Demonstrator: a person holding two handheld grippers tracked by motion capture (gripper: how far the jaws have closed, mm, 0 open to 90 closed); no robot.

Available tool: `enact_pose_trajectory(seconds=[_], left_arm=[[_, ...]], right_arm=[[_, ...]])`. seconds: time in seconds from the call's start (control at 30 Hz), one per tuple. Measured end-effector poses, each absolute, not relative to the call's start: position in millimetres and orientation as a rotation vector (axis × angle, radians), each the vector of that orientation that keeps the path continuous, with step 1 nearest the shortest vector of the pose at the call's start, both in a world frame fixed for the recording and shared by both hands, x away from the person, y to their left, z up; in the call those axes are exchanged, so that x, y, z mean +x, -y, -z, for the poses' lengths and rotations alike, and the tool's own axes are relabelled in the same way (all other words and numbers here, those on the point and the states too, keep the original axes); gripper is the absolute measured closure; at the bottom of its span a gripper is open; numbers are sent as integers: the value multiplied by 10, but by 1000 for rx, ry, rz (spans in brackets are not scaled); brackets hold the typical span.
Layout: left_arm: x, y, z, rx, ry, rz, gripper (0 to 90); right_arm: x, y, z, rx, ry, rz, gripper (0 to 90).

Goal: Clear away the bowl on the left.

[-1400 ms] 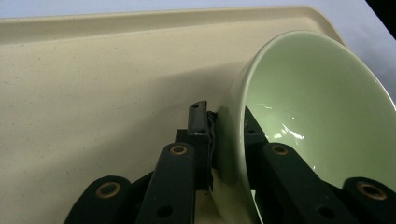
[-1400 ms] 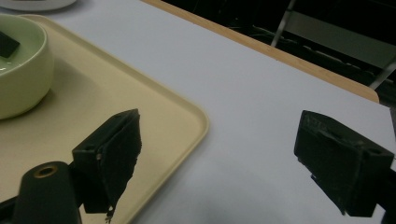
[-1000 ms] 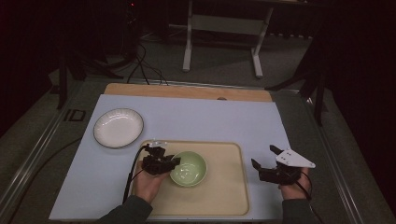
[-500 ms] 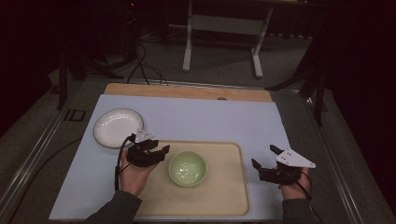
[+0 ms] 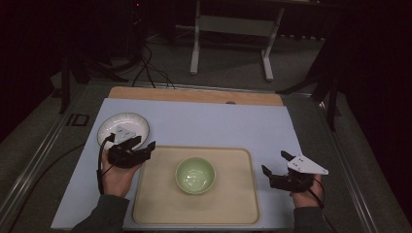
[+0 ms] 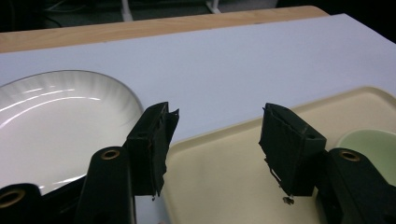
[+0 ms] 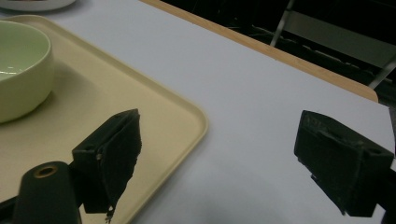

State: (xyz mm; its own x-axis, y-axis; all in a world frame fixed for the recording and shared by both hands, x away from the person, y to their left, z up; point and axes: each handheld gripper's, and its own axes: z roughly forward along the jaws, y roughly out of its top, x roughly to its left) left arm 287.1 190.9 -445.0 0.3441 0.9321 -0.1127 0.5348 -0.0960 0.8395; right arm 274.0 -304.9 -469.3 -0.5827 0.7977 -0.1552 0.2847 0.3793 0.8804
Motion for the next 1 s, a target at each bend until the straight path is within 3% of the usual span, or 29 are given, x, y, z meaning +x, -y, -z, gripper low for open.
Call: enact_pose_trajectory(seconds=[0.5, 0.93, 1.0], left_arm=[[2752, -2280, 4472, 1711, -1330, -727, 399], [2664, -2562, 4554, 1662, -1357, -718, 357], [2659, -2596, 4562, 1653, -1388, -725, 303]], right_arm=[[2737, 3063, 4692, 939, -2062, -1160, 143], [2743, 3102, 4697, 961, -2053, -1163, 143], [2745, 3110, 4697, 964, -2049, -1165, 143]])
